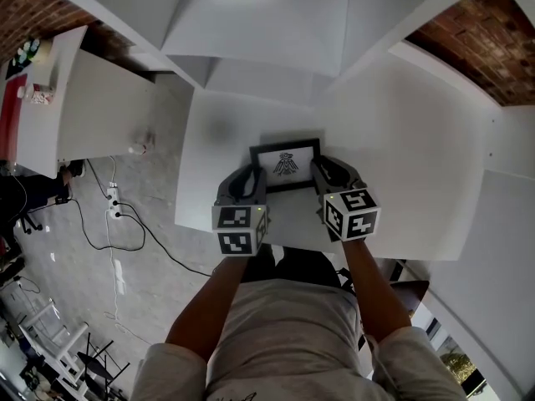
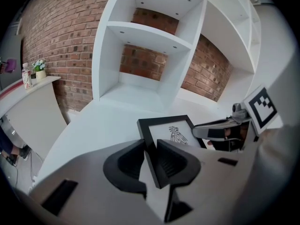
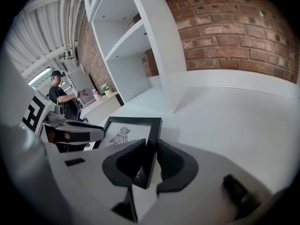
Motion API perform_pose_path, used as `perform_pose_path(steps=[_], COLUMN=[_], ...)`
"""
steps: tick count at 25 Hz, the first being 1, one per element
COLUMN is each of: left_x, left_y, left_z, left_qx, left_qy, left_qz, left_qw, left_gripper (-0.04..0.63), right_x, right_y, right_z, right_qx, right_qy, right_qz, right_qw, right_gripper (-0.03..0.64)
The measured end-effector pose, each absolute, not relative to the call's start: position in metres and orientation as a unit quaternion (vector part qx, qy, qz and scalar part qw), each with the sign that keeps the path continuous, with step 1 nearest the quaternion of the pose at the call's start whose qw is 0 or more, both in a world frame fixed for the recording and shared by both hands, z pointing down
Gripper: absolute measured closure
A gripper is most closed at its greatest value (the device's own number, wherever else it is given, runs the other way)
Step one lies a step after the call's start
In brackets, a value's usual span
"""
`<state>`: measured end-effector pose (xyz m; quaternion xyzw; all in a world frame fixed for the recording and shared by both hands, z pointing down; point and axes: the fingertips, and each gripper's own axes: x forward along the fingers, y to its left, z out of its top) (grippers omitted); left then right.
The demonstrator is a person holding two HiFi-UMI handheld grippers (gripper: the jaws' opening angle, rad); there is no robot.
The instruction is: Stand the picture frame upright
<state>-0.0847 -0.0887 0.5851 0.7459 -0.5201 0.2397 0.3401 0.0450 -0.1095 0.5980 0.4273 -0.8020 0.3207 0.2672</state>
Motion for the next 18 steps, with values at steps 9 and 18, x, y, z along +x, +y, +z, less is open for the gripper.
perform_pose_path(steps=[9,18], left_x=[-0.069,-0.047], left_y=[-0.109,-0.145], left_z=[0.552,0.532], left_qx=[0.785,0.812], left_qy=[-0.502,-0.487], left_qz=[0.224,0.228], left_qw=[0.286,0.226], left_gripper=[0.503,0.505], right_x=[0.062,0.085], right_y=[-0.119,-0.146], right_z=[0.568,0.544], right_qx=[0.464,0.507], right_qy=[-0.804,-0.797], right_qz=[0.295,0.265], right_qw=[0.223,0.193], right_gripper=[0.528,0.528])
